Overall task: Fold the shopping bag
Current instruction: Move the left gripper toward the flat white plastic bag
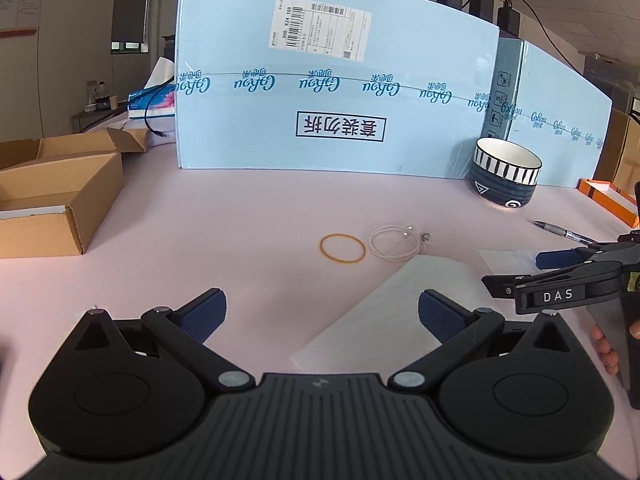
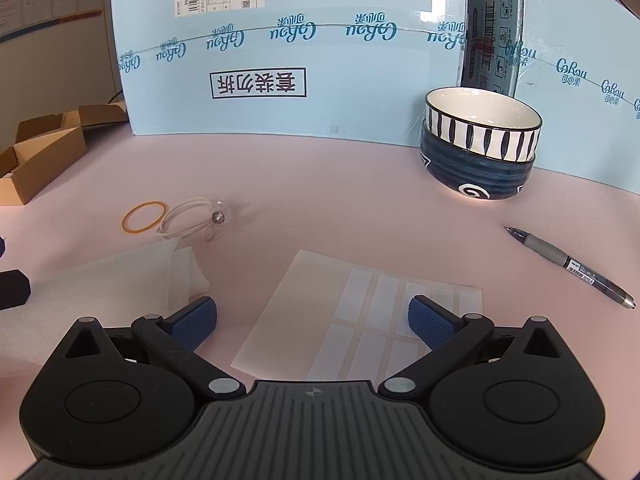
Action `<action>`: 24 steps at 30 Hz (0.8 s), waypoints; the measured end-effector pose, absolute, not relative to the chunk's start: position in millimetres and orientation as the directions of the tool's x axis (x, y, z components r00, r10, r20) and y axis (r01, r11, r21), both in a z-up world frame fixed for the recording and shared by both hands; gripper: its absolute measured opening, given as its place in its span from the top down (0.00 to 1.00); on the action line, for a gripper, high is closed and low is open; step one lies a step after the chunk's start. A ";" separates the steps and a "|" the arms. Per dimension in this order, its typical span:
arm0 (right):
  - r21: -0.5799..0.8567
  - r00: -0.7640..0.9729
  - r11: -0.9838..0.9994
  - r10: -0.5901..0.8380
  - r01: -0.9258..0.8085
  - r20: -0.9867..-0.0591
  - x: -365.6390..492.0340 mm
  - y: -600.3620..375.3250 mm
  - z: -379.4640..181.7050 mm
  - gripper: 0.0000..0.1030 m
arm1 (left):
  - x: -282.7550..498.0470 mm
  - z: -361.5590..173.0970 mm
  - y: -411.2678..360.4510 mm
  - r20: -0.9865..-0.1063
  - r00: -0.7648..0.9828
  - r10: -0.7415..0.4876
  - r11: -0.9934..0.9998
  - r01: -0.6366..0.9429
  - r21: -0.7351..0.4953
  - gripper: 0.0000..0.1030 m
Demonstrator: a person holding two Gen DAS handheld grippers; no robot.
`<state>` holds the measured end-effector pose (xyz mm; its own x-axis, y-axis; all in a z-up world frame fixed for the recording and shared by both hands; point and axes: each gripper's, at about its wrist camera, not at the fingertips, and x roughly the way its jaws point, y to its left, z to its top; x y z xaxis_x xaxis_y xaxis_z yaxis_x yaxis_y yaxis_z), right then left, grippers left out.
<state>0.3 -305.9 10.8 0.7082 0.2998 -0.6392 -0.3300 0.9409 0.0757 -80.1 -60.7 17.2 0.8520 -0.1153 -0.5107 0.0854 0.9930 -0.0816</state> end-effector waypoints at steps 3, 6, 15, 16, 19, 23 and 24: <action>0.105 0.723 0.955 0.279 -0.276 -0.632 -6.8 -310.3 11.6 0.00 | -82.1 14.0 -75.3 -0.512 0.853 -0.100 0.995 0.089 -0.046 0.00; 0.156 0.733 0.949 0.310 -0.272 -0.606 -13.3 -316.2 13.1 0.00 | -82.7 10.1 -80.3 -0.520 0.851 -0.080 0.996 0.082 -0.021 0.00; 0.366 0.667 0.782 0.623 -0.505 -0.409 -37.6 -309.1 35.4 0.00 | -82.1 2.6 -86.6 -0.540 0.841 -0.042 0.997 0.073 0.036 0.00; 0.385 0.649 0.751 0.659 -0.537 -0.380 -39.9 -306.4 38.8 0.00 | -80.9 0.6 -85.8 -0.551 0.833 -0.049 0.996 0.079 0.032 0.00; 0.380 0.631 0.709 0.704 -0.595 -0.326 -45.4 -293.0 48.1 0.00 | -77.5 -2.8 -82.0 -0.573 0.817 -0.061 0.997 0.081 0.008 0.00; 0.350 0.612 0.697 0.717 -0.626 -0.334 -44.1 -279.9 45.2 0.00 | -71.7 -5.8 -78.9 -0.602 0.794 -0.077 0.997 0.079 -0.023 0.00; 0.355 0.604 0.695 0.719 -0.625 -0.344 -42.5 -278.5 41.9 0.00 | -71.5 -6.1 -79.1 -0.603 0.794 -0.077 0.997 0.079 -0.023 0.00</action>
<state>-42.5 -278.5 41.9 0.6037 0.7190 -0.3444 -0.6251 0.6950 0.3553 -71.5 -79.1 -6.1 0.7939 -0.0770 -0.6031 0.0794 0.9966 -0.0228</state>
